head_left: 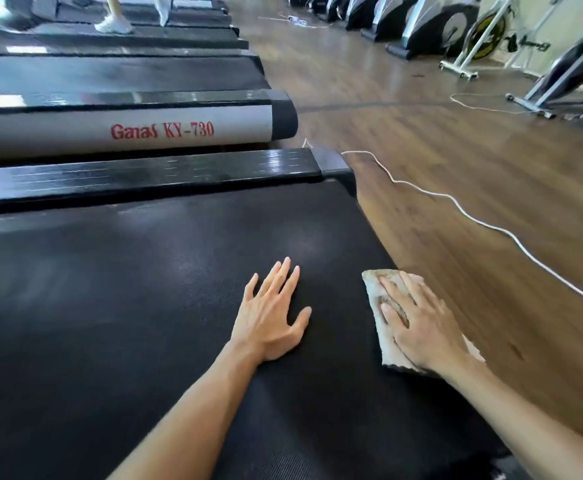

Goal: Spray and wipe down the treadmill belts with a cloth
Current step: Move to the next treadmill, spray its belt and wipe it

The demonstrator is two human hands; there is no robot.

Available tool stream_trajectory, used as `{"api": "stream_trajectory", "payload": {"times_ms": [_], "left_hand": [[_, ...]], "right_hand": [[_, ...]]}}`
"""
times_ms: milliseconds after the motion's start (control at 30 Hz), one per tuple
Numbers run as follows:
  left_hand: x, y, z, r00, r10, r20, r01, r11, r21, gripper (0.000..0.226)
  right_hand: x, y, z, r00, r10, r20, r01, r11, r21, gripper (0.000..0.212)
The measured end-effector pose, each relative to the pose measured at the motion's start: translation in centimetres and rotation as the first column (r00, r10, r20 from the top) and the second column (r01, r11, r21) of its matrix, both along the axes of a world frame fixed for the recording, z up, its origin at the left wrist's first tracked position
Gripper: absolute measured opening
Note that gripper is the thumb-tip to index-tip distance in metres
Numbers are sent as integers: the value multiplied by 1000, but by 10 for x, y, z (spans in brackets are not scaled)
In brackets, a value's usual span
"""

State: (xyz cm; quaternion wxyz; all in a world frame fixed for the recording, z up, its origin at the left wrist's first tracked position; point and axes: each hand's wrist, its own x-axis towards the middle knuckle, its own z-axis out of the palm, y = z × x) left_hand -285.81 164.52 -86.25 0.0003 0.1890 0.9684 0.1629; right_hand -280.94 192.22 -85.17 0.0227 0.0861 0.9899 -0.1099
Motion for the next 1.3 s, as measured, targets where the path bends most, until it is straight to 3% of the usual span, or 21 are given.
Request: {"api": "stream_trajectory", "payload": {"times_ms": [133,267,367,467,600,700,833,933,1067,1300], "left_hand": [[25,-34,7,984,175,41,-177,984,31,81],[50,-94,8,962,271,23,-271,962,21,71],[60,-128,12,940,341,-1,-341,939,52,64],[68,-153,13,936,351,-4,-350,933,78,69],[75,-173,2,928,371,6,-370,925,90,76],[75,-186,-4,927,376,-2,-374,924,84,76],[68,-207,-2,934,352,-57,-349,935,59,73],[64,-236,10,930,354,-99,-351,935,43,72],[82,-277,25,940,331,-84,-337,939,-68,81],[146,-301,52,968,251,-26,-252,955,-159,88]], "right_hand": [[-41,-35,4,1000,-2,22,0,994,110,57],[-86,-142,1,976,216,-6,-215,976,26,58],[-50,-202,-11,905,426,-3,-426,905,-7,60],[26,-186,-6,818,575,-15,-575,816,-62,59],[-1,-126,-5,914,400,76,-402,916,17,70],[-78,-156,-8,967,242,77,-248,965,79,64],[-135,-245,-14,938,344,42,-346,936,65,57],[-96,-300,-13,831,555,18,-556,831,28,57],[-6,-282,-11,752,658,-42,-659,751,-45,58],[65,-258,-18,892,453,-12,-453,891,-15,70]]}}
